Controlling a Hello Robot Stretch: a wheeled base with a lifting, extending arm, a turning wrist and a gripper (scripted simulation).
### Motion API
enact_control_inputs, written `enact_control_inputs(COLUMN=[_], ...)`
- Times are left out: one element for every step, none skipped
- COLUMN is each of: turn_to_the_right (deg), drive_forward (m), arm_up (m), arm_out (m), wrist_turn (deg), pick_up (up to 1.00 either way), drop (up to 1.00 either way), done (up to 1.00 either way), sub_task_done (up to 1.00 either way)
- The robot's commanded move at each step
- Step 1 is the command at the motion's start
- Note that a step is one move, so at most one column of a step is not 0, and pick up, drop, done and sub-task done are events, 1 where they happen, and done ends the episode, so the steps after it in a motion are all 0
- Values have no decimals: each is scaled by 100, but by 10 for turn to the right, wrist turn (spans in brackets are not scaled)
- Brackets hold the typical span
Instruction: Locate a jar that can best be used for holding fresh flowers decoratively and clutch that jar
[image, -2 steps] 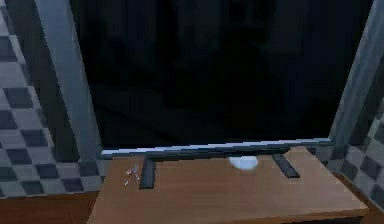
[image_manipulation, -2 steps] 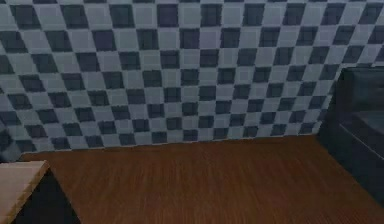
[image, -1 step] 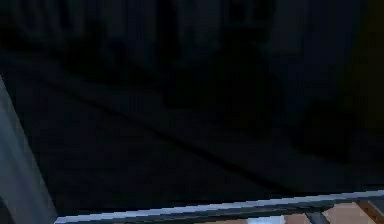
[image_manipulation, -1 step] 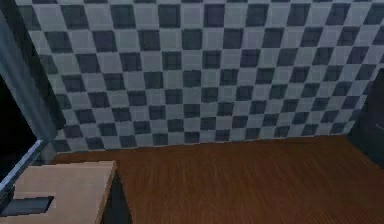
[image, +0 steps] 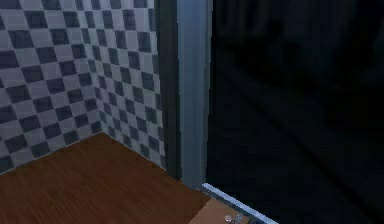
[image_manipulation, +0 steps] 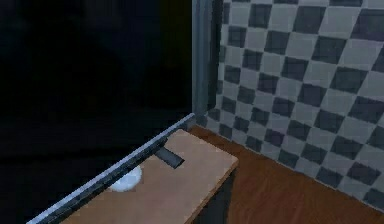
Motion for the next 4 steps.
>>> enact_control_inputs(turn_to_the_right=[-180, 0, 0, 0], drive_forward=[0, 0, 0, 0], arm_up=[0, 50, 30, 0], arm_out=[0, 0, 0, 28], wrist_turn=[0, 0, 0, 0], pick_up=[0, 0, 0, 0], drop=[0, 0, 0, 0], done=[0, 0, 0, 0], sub_task_done=[0, 0, 0, 0])
